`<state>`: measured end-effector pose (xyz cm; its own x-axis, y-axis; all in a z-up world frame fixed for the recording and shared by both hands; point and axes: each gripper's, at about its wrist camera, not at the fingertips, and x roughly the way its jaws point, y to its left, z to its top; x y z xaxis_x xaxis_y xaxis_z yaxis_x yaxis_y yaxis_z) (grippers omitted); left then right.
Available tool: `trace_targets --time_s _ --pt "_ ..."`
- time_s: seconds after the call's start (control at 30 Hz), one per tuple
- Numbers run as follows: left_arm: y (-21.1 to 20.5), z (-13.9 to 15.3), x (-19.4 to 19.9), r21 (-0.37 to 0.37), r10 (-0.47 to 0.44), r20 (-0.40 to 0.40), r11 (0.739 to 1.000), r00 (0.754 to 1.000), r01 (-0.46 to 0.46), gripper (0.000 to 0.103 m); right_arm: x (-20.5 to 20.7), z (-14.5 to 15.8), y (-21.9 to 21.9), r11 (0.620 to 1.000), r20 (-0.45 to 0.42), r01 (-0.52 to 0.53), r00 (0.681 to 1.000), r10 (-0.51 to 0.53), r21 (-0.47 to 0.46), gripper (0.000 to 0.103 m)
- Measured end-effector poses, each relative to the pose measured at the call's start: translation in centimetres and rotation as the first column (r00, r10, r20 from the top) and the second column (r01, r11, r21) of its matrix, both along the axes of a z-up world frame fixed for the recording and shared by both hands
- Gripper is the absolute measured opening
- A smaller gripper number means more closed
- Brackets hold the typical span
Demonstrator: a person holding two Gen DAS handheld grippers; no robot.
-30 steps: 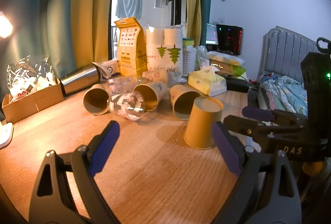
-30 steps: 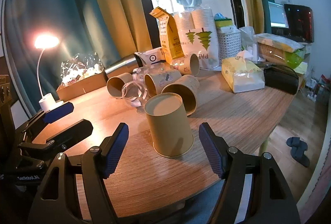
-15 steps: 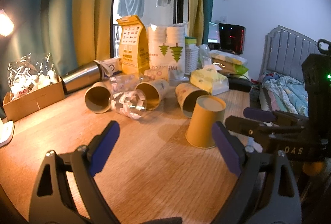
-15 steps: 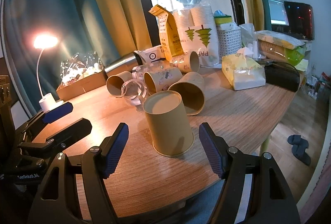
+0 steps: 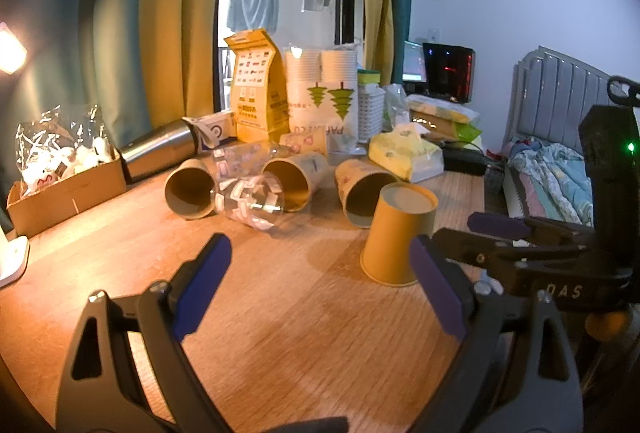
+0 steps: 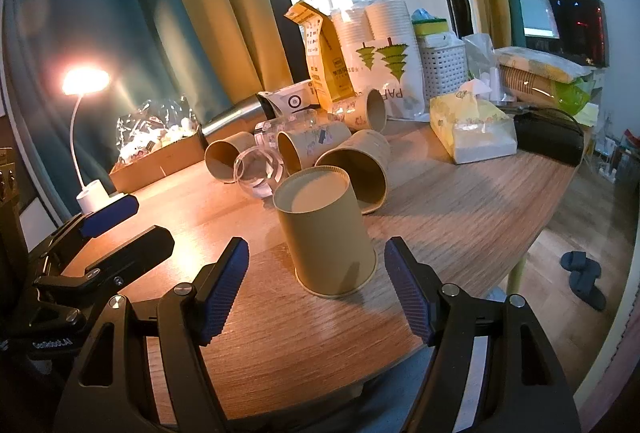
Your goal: Flip cup upside down
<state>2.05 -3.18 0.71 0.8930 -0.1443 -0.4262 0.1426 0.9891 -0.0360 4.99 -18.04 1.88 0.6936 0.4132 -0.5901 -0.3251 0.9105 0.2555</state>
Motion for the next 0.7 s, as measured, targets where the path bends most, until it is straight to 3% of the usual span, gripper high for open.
trace_targets --time_s 0.7 --pt "-0.07 0.03 0.02 0.001 -0.001 -0.002 1.0 1.0 0.001 0.092 0.07 -0.47 -0.06 1.0 -0.018 0.009 1.0 -0.009 0.015 0.074"
